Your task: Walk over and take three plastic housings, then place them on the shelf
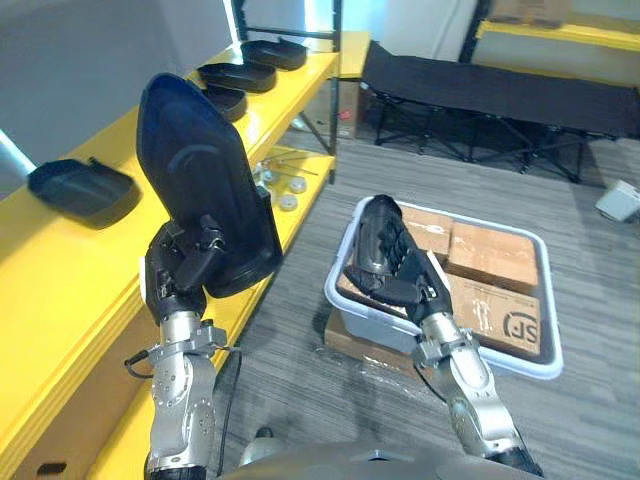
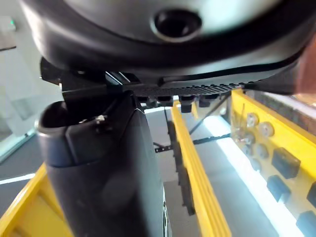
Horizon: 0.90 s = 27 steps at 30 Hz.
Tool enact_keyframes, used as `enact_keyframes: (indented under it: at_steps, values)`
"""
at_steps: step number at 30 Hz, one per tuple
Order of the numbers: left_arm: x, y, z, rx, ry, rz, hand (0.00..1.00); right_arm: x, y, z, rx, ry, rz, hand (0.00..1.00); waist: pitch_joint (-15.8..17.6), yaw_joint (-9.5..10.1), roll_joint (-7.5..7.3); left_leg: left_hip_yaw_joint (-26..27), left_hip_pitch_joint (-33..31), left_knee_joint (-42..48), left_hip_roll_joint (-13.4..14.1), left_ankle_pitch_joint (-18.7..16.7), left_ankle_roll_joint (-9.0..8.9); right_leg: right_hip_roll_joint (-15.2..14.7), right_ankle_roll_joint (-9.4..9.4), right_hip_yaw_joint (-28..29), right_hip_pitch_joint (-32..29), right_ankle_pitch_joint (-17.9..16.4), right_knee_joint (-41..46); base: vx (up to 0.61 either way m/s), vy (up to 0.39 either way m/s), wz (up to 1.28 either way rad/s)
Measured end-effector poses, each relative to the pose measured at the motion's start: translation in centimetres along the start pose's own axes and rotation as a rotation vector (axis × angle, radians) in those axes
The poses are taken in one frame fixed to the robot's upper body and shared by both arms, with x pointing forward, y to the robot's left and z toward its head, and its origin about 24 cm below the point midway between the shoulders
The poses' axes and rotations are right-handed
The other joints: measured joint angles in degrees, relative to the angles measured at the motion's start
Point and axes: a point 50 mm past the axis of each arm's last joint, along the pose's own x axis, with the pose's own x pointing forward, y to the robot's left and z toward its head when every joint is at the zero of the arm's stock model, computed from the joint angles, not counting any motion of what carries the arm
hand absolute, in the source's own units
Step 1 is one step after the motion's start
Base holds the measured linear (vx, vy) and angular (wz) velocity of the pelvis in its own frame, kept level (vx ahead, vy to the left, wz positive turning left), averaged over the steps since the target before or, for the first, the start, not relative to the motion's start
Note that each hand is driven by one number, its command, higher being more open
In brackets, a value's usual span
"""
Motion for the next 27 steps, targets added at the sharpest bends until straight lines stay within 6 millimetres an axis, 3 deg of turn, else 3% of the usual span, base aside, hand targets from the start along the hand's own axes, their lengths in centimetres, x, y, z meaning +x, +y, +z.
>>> enact_keyframes:
  at_steps: [5,9,13,16,19,21,25,27]
  values:
    - [-1.2,1.7,3.0,0.007,-0.097,0.009,0.00,1.3,-0.1,1.0,-0.060,-0.041,0.025,1.00,1.44,3.35,-0.65,-3.76,-1.01,-0.21,-0.58,0.63,0.00,-0.02,-0.58,-3.78,1.17,-1.08,1.37,-0.02,-0.002,0.39]
    - [-1.8,3.1,3.7,-0.003,-0.132,0.064,0.00,2.1,0.7,1.4,-0.007,-0.063,0.062,1.00,1.65,5.36,-0.62,-5.11,-0.97,-0.14,-0.73,0.91,-0.05,-0.01,-0.71,-5.11,2.03,-1.59,2.14,0.00,-0.007,0.19]
    - [-2.5,2.9,3.3,-0.042,-0.109,0.056,0.00,2.3,2.5,0.8,0.030,-0.049,0.100,1.00,1.88,5.25,-0.85,-7.15,-1.87,-0.30,-0.96,1.63,-0.13,-0.02,-1.19,-7.10,2.43,-3.74,3.91,-0.01,-0.024,0.32]
    - [-2.3,1.4,2.7,-0.079,-0.089,-0.035,0.00,1.9,3.2,0.1,0.009,-0.022,0.110,1.00,2.41,4.93,-0.79,-10.17,-3.39,-2.35,-1.66,4.79,0.03,-0.01,-0.30,-9.90,3.26,-5.93,5.45,-0.01,-0.070,0.78]
    - [-2.4,0.2,2.3,-0.096,-0.075,-0.129,0.00,1.2,2.4,-0.5,-0.048,0.012,0.054,1.00,3.26,4.06,0.40,-7.75,-5.11,-5.59,-2.35,9.83,2.25,0.04,-0.16,-14.04,4.00,-6.94,6.28,-0.06,-0.010,0.83]
    - [-2.4,0.2,2.3,-0.095,-0.075,-0.135,0.00,0.9,1.8,-0.6,-0.050,0.019,0.028,1.00,4.07,3.95,0.95,-7.43,-5.08,-6.58,-2.41,11.12,2.46,-0.06,-0.05,-14.48,4.07,-7.23,7.09,-0.08,0.023,0.41]
    - [-2.4,0.3,2.3,-0.102,-0.075,-0.137,0.00,0.5,0.6,-0.6,-0.055,0.021,-0.045,1.00,4.79,3.38,0.48,-4.86,-4.86,-7.76,-2.37,12.28,3.75,-0.72,0.73,-14.10,3.85,-7.97,7.95,-0.13,0.051,0.11]
    - [-2.4,0.3,2.3,-0.101,-0.074,-0.140,0.00,0.3,-0.1,-0.1,-0.044,-0.001,-0.076,1.00,4.82,2.39,0.47,-0.05,-4.79,-8.24,-2.01,13.16,4.81,-1.52,0.82,-13.92,3.35,-8.03,8.54,-0.13,0.090,0.04]
